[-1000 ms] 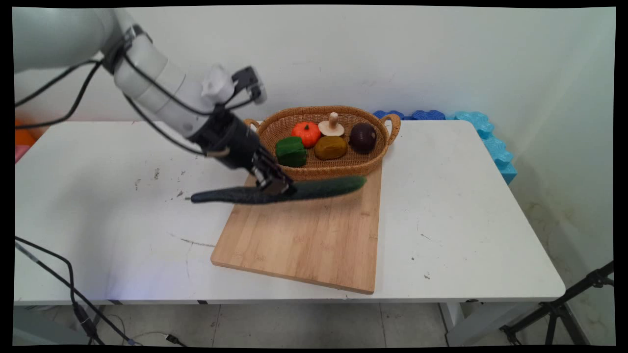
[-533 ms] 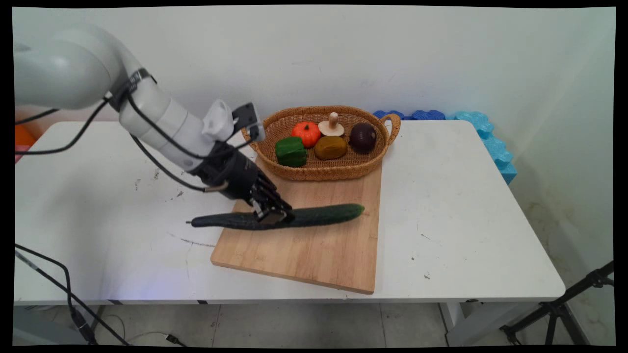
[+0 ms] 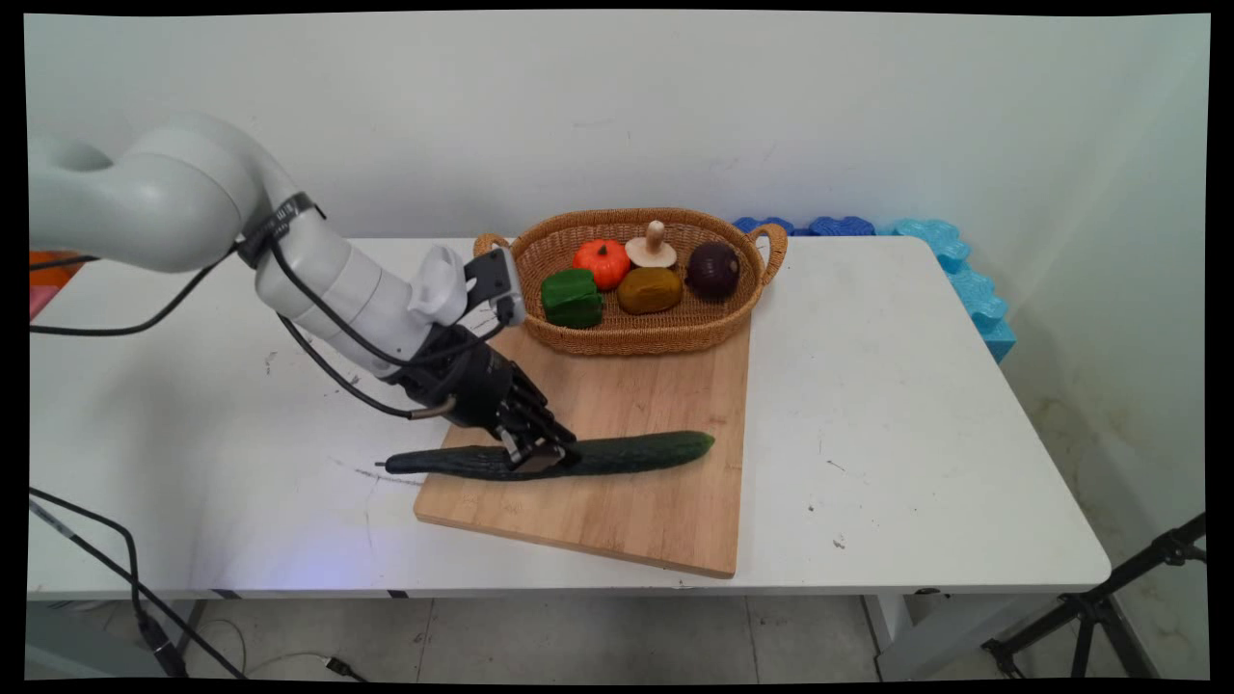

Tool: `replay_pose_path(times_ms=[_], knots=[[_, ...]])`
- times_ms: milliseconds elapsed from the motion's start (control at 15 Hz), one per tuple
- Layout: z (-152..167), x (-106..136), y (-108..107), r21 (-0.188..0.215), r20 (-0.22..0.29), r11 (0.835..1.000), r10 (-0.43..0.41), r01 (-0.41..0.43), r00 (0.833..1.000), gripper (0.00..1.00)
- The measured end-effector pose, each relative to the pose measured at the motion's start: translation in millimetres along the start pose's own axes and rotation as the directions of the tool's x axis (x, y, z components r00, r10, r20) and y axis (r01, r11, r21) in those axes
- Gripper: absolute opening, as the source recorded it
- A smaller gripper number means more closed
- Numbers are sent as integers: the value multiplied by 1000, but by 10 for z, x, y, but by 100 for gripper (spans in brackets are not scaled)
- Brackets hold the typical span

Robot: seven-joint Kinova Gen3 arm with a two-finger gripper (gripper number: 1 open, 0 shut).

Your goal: Place the picked object on the cutting board

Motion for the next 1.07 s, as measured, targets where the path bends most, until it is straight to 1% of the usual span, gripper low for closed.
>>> replay_pose_path(times_ms=[733,800,1067], knots=[[223,-166,-40,0,-10,1000,10,-10,1000,0],[234,-175,-44,1,-11,1000,11,-11,1000,100],[256,-180,-53,6,-22,1000,14,-14,1000,100]])
